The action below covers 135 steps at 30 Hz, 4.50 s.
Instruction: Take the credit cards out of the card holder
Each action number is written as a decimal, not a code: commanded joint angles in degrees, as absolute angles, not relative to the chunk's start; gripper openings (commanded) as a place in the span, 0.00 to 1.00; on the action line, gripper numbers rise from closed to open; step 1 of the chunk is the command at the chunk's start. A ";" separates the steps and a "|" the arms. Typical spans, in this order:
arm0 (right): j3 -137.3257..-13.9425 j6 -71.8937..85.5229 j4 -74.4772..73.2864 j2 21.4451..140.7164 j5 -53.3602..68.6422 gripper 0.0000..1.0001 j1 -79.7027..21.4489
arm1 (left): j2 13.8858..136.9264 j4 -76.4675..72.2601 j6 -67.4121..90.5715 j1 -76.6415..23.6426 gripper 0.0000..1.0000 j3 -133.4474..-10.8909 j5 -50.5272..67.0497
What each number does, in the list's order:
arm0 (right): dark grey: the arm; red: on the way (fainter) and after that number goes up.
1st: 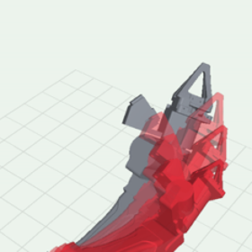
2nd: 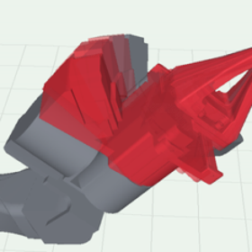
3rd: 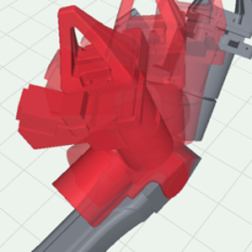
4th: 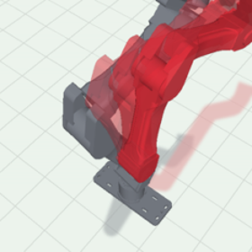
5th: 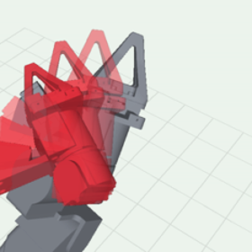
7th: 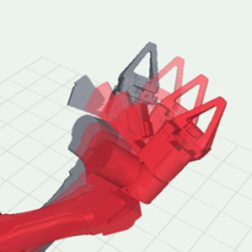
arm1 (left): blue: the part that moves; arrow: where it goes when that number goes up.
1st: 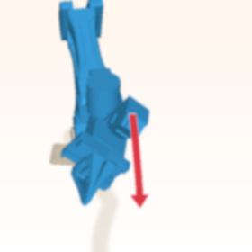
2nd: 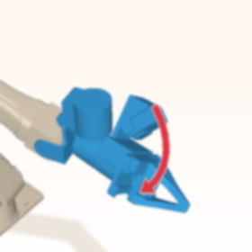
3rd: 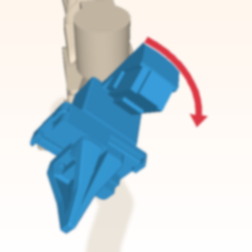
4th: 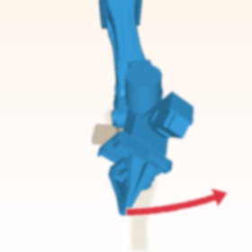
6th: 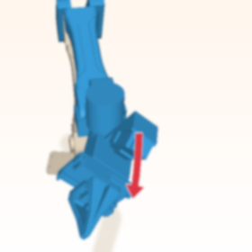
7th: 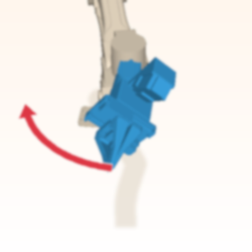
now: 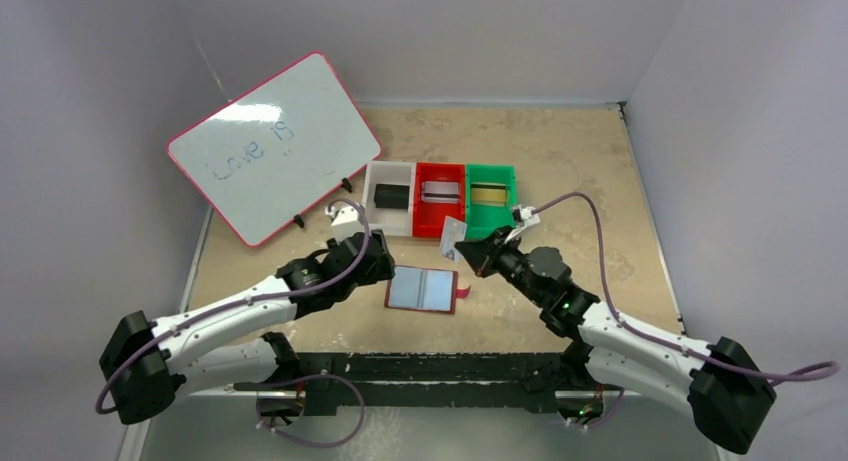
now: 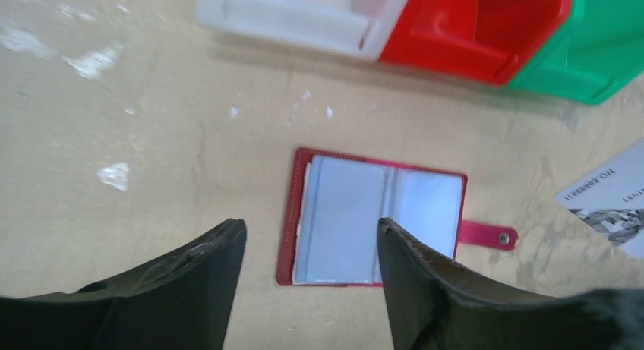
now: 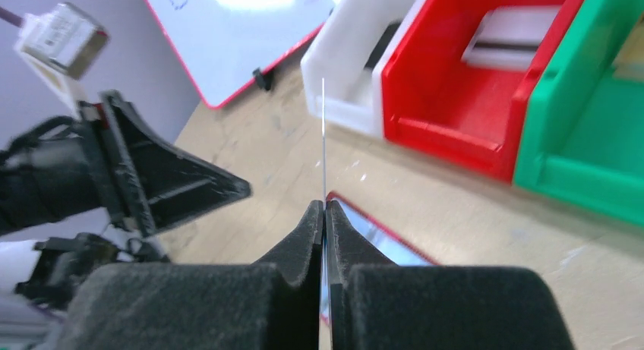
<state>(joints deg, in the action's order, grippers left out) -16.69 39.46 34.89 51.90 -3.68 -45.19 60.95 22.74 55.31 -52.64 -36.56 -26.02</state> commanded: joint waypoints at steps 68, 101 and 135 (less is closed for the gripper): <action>-73.71 -49.31 6.79 109.52 -15.06 0.00 -38.43 | 47.94 39.99 40.78 -25.80 0.85 -49.09 -46.65; -72.51 -51.23 7.39 111.97 -13.63 0.21 -37.65 | 50.07 40.24 40.16 -25.76 0.84 -49.14 -45.79; -73.96 -42.97 7.58 113.00 -11.01 0.53 -36.43 | 50.88 40.14 39.47 -25.75 0.82 -49.13 -44.47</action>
<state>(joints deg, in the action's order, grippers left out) -71.94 -45.41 6.33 113.32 -11.94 -36.58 50.94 41.06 40.82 -26.00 -47.88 -44.16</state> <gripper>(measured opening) 0.515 0.821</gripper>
